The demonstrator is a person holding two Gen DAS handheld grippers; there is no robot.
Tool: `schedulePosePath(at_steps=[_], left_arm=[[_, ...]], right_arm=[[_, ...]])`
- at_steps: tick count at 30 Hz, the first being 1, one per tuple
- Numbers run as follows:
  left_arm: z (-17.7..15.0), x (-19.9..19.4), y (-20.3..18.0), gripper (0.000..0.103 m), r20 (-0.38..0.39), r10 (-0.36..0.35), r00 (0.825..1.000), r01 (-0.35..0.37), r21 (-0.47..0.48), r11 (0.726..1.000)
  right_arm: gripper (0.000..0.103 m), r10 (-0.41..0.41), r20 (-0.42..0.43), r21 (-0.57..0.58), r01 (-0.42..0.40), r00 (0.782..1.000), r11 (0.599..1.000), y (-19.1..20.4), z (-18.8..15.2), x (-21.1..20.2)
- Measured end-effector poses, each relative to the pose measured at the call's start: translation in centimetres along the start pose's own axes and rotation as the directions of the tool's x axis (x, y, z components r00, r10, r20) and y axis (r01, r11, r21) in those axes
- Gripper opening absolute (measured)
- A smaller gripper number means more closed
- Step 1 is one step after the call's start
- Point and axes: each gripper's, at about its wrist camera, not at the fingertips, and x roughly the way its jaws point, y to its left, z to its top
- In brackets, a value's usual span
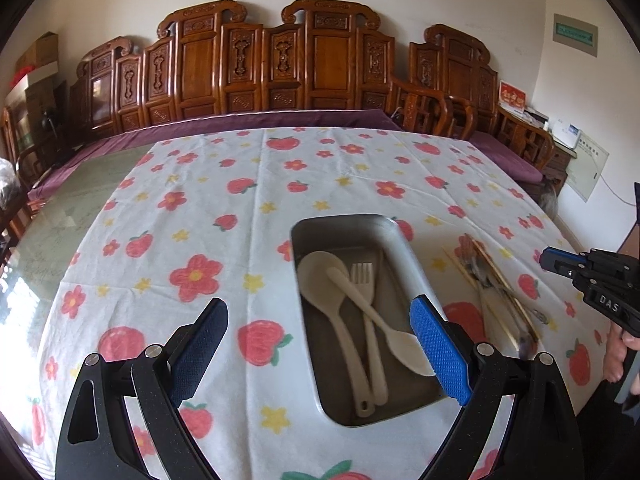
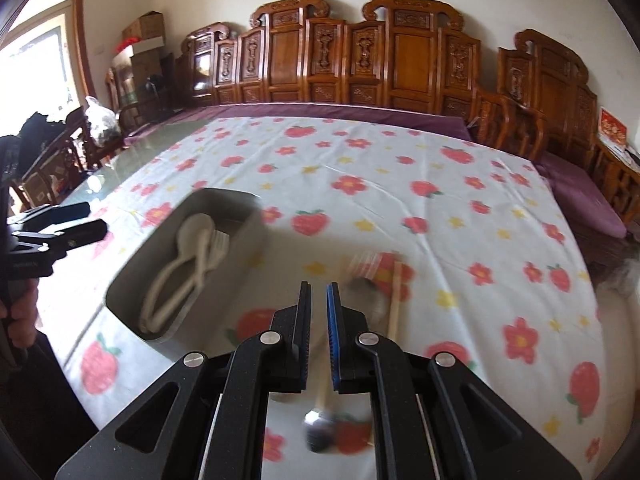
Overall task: Organize utensils
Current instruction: 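Grasp a metal spoon by its handle with the right tool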
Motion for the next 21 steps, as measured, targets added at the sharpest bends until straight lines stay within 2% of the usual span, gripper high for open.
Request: schedulePosePath(at_steps=[4,8,21], left_arm=[[-0.2,-0.2,-1.8,0.089,0.013,-0.027,1.000,0.026,0.023,0.999],[-0.6,-0.2,-4.0,0.089,0.005,-0.060,0.998,0.060,0.046,0.997],[-2.4,0.0,-9.0,0.089,-0.026,-0.111,0.994,0.113,0.134,0.985]], right_arm=[[0.015,-0.042,-0.034,0.034,0.043,0.999,0.999,-2.9,-1.8,0.6],[0.015,-0.056,-0.066,0.062,0.061,0.996,0.996,-4.2,-3.8,2.3],[0.015,-0.059,-0.137,0.035,0.064,0.989,0.997,-4.5,-5.8,5.4]])
